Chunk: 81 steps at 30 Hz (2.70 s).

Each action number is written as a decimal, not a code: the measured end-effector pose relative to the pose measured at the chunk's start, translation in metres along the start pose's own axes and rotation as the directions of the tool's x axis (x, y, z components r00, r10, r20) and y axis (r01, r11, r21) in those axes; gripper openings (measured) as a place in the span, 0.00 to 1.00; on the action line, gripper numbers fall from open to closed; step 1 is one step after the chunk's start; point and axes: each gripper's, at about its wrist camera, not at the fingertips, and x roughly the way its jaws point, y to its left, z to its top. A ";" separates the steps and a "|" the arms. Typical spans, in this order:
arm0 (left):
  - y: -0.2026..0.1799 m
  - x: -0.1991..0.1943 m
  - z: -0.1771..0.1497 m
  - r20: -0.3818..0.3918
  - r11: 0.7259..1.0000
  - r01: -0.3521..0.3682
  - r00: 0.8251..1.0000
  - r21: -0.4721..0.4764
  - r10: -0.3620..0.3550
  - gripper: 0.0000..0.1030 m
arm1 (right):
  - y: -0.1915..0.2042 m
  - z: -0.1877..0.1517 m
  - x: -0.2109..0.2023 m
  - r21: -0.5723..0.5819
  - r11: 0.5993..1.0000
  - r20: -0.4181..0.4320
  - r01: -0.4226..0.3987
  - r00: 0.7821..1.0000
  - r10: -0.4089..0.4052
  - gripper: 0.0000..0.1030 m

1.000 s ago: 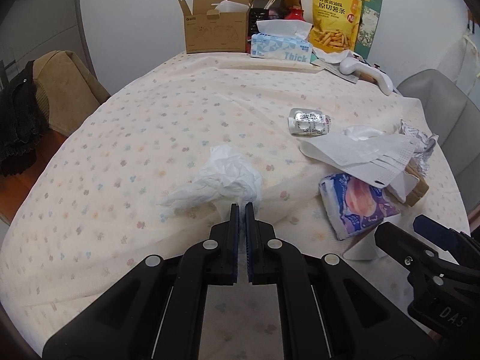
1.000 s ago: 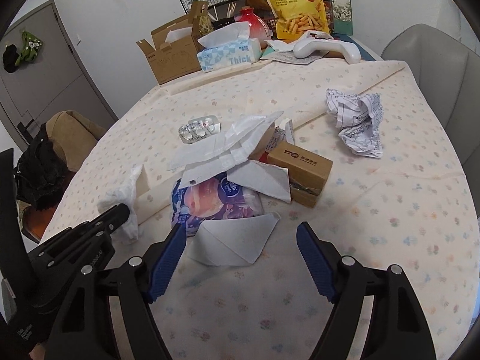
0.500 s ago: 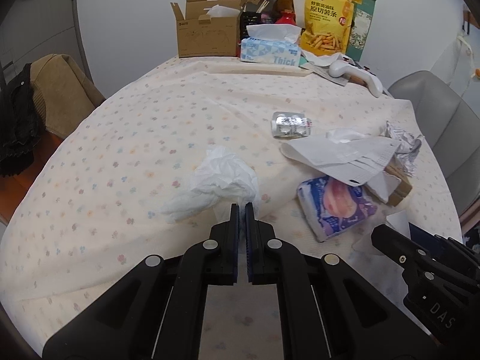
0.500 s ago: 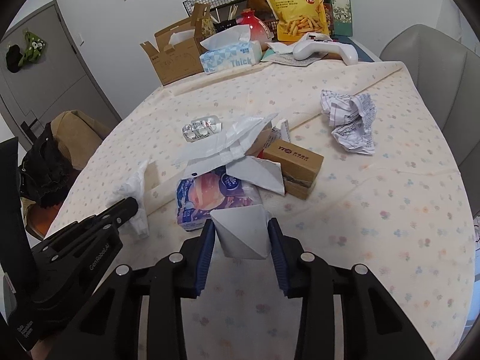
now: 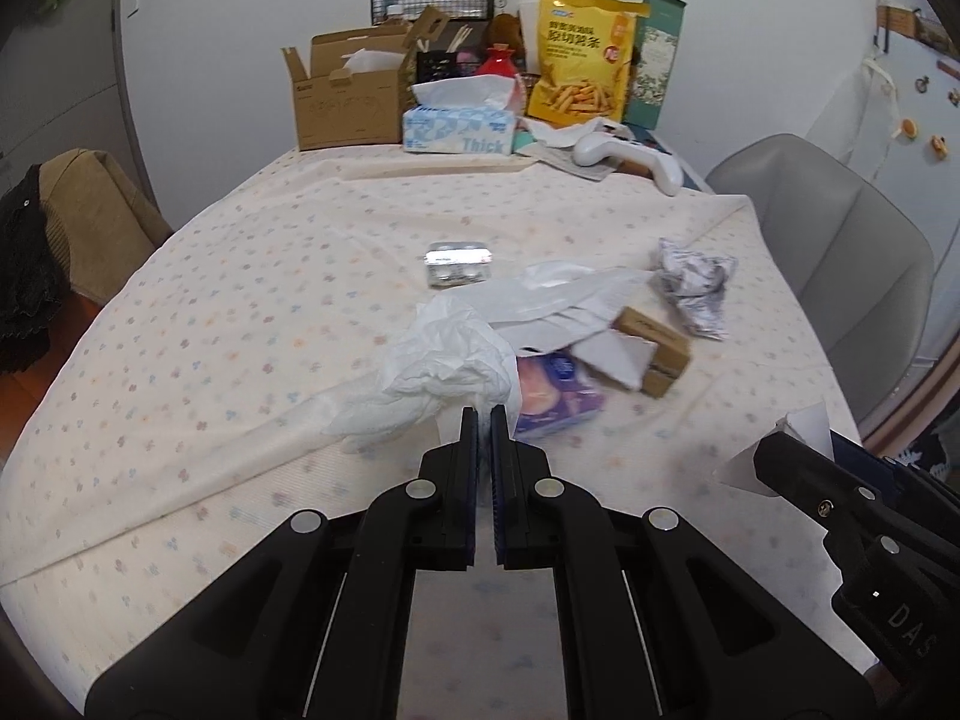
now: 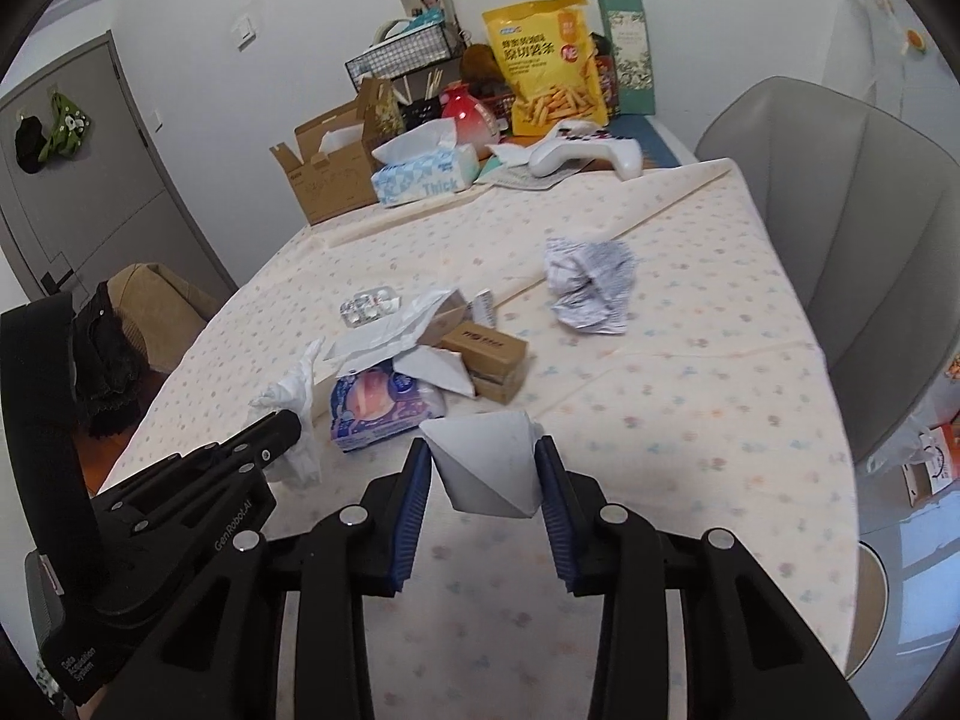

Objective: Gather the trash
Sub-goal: 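Carry the white bag and paper with both tools over the round bin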

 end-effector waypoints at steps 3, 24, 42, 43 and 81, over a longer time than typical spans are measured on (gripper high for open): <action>-0.016 -0.008 -0.001 0.009 1.000 0.018 1.000 0.017 -0.019 0.05 | -0.013 -0.002 -0.016 0.014 1.000 0.020 0.016 1.000 -0.016 0.28; -0.156 -0.050 -0.017 0.032 0.968 0.174 0.983 0.178 -0.183 0.05 | -0.112 -0.022 -0.112 0.122 0.986 0.115 0.113 0.985 -0.127 0.19; -0.289 -0.048 -0.041 -0.050 0.892 0.312 0.948 0.326 -0.313 0.05 | -0.223 -0.048 -0.164 0.293 0.930 0.110 0.222 0.958 -0.264 0.19; -0.296 -0.046 -0.044 -0.059 0.887 0.320 0.946 0.333 -0.319 0.05 | -0.229 -0.050 -0.165 0.302 0.926 0.107 0.229 0.957 -0.271 0.19; -0.445 0.012 -0.114 -0.303 0.771 0.428 0.900 0.471 -0.314 0.05 | -0.405 -0.125 -0.181 0.574 0.744 -0.020 0.343 0.914 -0.406 0.62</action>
